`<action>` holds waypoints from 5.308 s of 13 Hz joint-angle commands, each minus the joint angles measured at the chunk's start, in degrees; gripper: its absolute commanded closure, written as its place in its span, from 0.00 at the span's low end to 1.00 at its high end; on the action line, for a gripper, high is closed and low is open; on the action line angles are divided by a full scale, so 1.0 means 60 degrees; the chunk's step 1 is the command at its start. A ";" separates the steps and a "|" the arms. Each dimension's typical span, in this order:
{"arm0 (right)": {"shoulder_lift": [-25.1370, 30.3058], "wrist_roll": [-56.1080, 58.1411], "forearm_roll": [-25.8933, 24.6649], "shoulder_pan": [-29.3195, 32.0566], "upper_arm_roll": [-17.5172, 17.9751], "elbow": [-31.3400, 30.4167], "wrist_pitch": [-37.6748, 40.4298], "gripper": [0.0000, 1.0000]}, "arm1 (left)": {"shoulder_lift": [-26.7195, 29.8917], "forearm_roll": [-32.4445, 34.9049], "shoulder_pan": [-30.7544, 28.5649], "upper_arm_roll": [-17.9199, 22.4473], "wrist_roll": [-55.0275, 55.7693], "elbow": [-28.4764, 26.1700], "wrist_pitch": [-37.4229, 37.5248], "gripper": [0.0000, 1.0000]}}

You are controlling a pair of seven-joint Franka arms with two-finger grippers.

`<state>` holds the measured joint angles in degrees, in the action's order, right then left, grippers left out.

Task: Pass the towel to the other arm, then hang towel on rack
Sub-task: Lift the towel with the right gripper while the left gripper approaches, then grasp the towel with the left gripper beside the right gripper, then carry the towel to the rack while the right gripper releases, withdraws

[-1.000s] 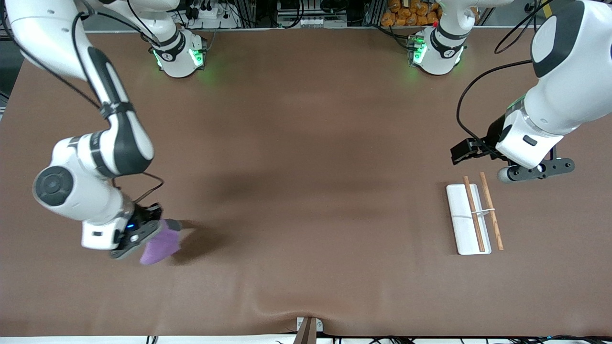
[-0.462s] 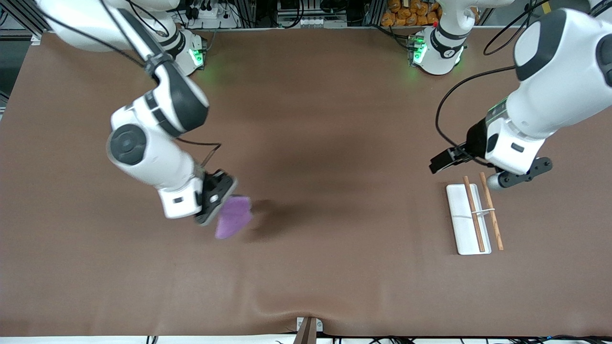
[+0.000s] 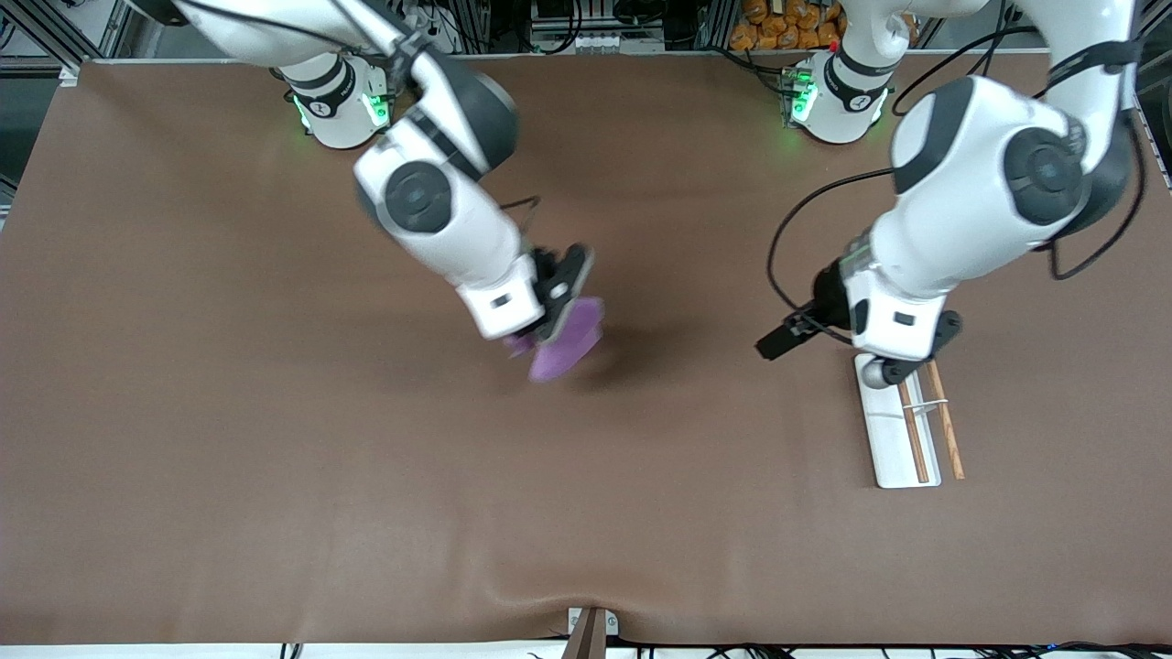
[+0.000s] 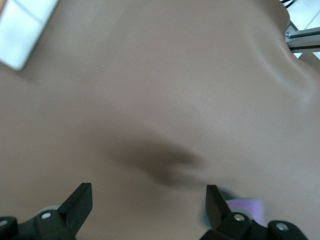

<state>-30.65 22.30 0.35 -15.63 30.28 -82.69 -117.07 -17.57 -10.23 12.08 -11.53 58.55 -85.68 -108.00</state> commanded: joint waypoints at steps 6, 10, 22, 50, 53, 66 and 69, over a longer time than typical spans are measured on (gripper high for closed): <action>-0.0443 -0.1520 0.0352 -0.1540 -0.0008 0.0524 -0.0600 1.00 | -0.0266 -0.1280 0.0242 0.0031 0.2486 -0.0368 -0.0076 0.00; -0.0428 -0.1578 0.0382 -0.1526 0.0006 0.0524 -0.0615 1.00 | -0.0003 -0.1707 0.0111 0.0032 0.2532 -0.1538 -0.0076 0.00; -0.0355 -0.1564 0.0411 -0.0662 0.0006 0.0465 -0.0659 1.00 | 0.0145 -0.3976 0.0228 -0.0612 0.2444 -0.3664 -0.2957 0.00; -0.0326 -0.1549 0.0396 -0.0705 0.0006 0.0334 -0.0600 1.00 | -0.0867 -0.5810 0.0726 -0.0628 0.2400 -0.2933 -0.5203 1.00; -0.0326 -0.1549 0.0396 -0.0705 0.0006 0.0334 -0.0557 1.00 | -0.0268 -0.4731 0.0391 -0.0569 0.2341 -0.2801 -0.4868 1.00; -0.0282 -0.1505 0.0382 -0.0647 0.0006 0.0334 -0.0280 0.00 | 0.0086 -0.1301 -0.1999 -0.0554 -0.1800 -0.0970 -0.0663 1.00; -0.0194 -0.1549 0.0295 -0.0356 -0.0023 0.0348 0.0203 0.00 | 0.0042 -0.0303 -0.2116 -0.0569 -0.2446 -0.0823 -0.0574 1.00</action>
<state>-32.62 13.26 1.99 -19.70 29.70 -80.75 -118.19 -16.86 -14.86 -0.20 -14.56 46.12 -92.50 -113.26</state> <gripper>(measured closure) 0.000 0.982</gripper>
